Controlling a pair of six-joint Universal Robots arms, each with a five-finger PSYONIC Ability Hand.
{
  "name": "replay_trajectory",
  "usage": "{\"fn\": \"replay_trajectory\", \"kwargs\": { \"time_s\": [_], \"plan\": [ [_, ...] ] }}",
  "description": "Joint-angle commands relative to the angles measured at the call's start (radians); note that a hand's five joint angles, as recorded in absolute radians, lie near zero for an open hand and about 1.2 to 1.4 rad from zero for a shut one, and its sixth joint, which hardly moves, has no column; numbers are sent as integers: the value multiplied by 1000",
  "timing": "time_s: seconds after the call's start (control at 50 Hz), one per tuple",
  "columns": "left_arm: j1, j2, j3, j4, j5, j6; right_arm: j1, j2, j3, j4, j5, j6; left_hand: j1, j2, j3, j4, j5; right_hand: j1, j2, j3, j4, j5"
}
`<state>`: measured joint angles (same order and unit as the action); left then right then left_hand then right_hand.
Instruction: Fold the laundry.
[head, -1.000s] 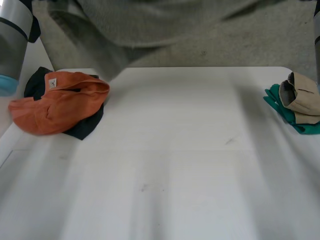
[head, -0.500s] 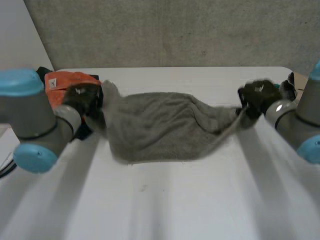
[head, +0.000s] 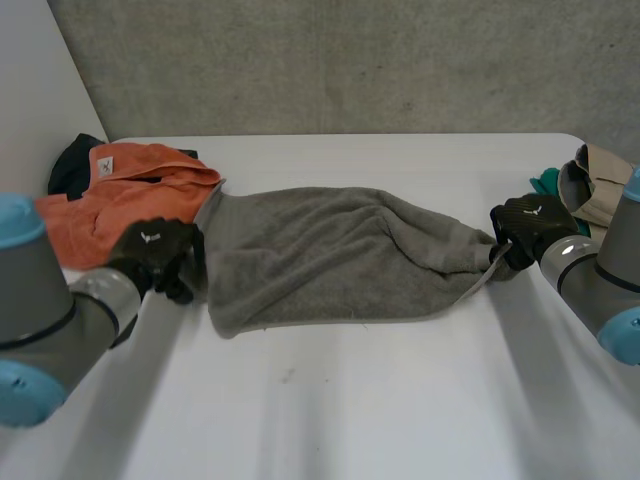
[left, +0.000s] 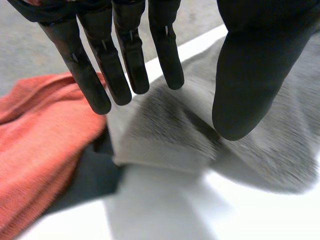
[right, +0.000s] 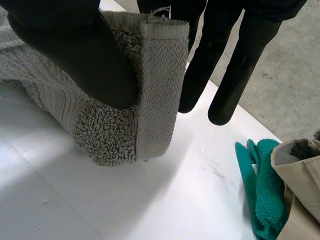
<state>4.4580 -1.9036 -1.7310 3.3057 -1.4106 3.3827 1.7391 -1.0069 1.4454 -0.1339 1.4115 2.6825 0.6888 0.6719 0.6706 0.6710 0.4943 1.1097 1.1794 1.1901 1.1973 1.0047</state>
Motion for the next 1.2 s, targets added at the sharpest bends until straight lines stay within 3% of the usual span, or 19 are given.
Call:
{"fn": "replay_trajectory", "kwargs": {
  "time_s": [0.02,0.26,0.74,0.82,1.0,1.1,1.2],
  "plan": [
    [1,-31,-79,26,81,105,0,-18,10,-1,-3,-3,153,170,171,171,173,287,217,206,199,217],
    [-23,-219,154,29,82,119,-9,-64,29,83,-34,-19,-249,-232,-231,-231,-229,287,217,206,199,217],
    [-106,-466,519,-32,79,113,-47,-38,32,76,-52,-59,-147,-130,-128,-129,-127,287,217,206,199,217],
    [-118,-496,557,-31,76,110,-46,-35,33,74,-52,-61,-38,-21,-20,-20,-18,287,217,206,199,217],
    [-121,-539,640,-17,26,72,-44,-38,32,79,-49,-62,707,724,725,724,727,287,217,206,199,217],
    [-120,-523,648,-23,-28,24,-49,-65,21,118,-48,-70,707,724,726,725,727,287,217,206,199,217],
    [-97,-315,564,-107,-68,-19,-88,-152,-46,264,-52,-128,707,724,726,725,727,287,217,206,199,217]
  ]
}}
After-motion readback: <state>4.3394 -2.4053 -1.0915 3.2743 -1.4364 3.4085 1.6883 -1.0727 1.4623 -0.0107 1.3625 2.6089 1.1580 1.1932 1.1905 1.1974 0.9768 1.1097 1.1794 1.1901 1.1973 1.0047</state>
